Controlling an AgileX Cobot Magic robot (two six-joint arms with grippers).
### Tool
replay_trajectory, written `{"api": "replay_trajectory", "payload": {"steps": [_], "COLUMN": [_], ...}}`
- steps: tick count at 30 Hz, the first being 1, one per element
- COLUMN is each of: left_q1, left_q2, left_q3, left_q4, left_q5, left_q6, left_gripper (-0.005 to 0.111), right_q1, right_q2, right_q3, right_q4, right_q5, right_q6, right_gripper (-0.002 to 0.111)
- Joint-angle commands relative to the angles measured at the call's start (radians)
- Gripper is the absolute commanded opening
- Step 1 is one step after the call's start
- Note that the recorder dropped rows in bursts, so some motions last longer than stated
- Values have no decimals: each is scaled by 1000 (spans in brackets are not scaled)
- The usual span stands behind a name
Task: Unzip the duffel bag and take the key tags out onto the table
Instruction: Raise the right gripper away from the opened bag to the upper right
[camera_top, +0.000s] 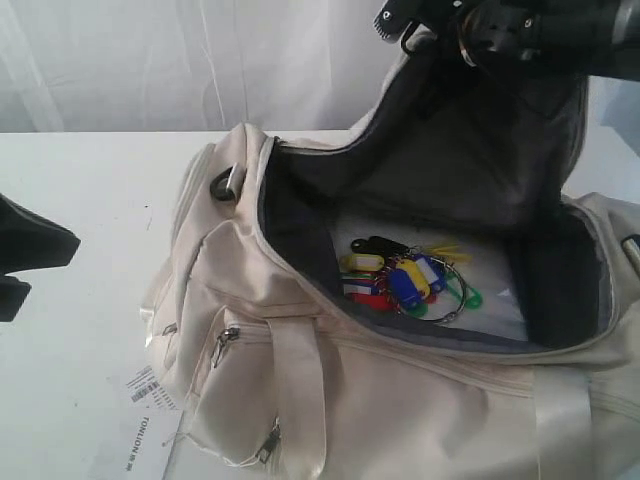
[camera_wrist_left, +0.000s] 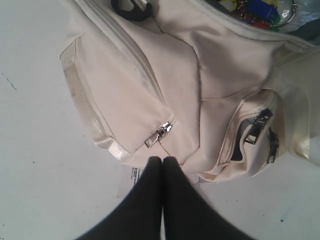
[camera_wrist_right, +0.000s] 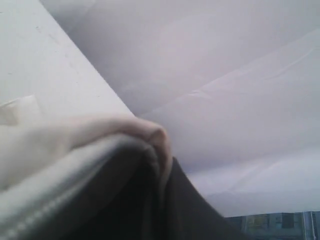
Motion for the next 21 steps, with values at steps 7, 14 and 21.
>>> {"api": "replay_trajectory", "payload": {"steps": [7, 14, 21], "left_q1": [-3, -3, -3], "left_q2": [-9, -9, -9], "left_q3": [5, 5, 5], "left_q4": [-19, -21, -31], "left_q5": [19, 19, 24], "left_q6": [-4, -4, -4], "left_gripper": [0, 0, 0], "right_q1": [-93, -95, -95], "right_q2": [250, 277, 200], "right_q3": [-175, -175, -177], "right_q4": [-5, -1, -1], "right_q5": [-69, -46, 56], "right_q6": [67, 121, 184], "right_gripper": [1, 47, 68]}}
